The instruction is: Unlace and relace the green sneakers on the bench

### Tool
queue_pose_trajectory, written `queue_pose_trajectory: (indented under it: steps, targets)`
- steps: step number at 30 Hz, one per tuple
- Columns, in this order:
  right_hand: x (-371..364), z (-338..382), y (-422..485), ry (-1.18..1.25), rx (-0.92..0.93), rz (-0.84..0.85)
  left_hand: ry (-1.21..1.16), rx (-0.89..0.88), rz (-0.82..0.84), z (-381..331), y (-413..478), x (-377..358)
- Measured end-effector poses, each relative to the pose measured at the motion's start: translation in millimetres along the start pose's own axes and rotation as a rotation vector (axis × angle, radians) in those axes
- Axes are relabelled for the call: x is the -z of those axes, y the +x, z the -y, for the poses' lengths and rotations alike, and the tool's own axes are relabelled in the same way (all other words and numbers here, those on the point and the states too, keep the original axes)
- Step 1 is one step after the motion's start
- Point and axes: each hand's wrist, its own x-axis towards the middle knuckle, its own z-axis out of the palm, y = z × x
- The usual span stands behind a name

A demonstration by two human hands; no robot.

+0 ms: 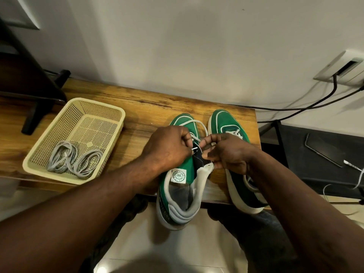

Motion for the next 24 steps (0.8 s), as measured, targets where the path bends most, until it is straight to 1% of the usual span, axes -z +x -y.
queue_pose_trajectory:
  steps: [2, 4, 5, 8, 9, 11, 14, 16, 20, 22, 24]
  targets:
    - [-2, 1, -2, -0.021, 0.014, -0.015, 0.063, -0.02, -0.019, 1, 0, -3]
    - [-6, 2, -6, -0.075, 0.065, -0.072, 0.119, -0.033, -0.038, 2, 0, -5]
    - [-8, 2, -9, -0.157, 0.125, -0.129, 0.131, -0.032, -0.046, 2, 0, -5]
    - [-19, 2, -17, -0.666, 0.387, -0.368, 0.121, -0.027, -0.057, 4, 1, -6]
    - [-25, 2, -20, -0.797, 0.441, -0.426, 0.113, -0.028, -0.053, 4, 1, -5]
    - [-36, 0, -25, -0.902, 0.487, -0.501, 0.098, -0.029, -0.038, 5, 2, -4]
    - [-43, -3, -25, -0.916, 0.481, -0.552, 0.083, -0.024, -0.025, 6, 5, -3]
    - [-44, -4, -22, -0.891, 0.447, -0.543, 0.068, -0.015, -0.03, 7, 5, -2]
    - [-45, -10, -15, -0.842, 0.436, -0.537, 0.071, -0.021, -0.016, 7, 6, -1]
    - [-43, -9, -12, -0.786, 0.434, -0.545, 0.079, -0.022, -0.018, 6, 6, -2]
    - [-39, -6, -8, -0.69, 0.382, -0.542, 0.098, -0.013, -0.024, 6, 5, -2]
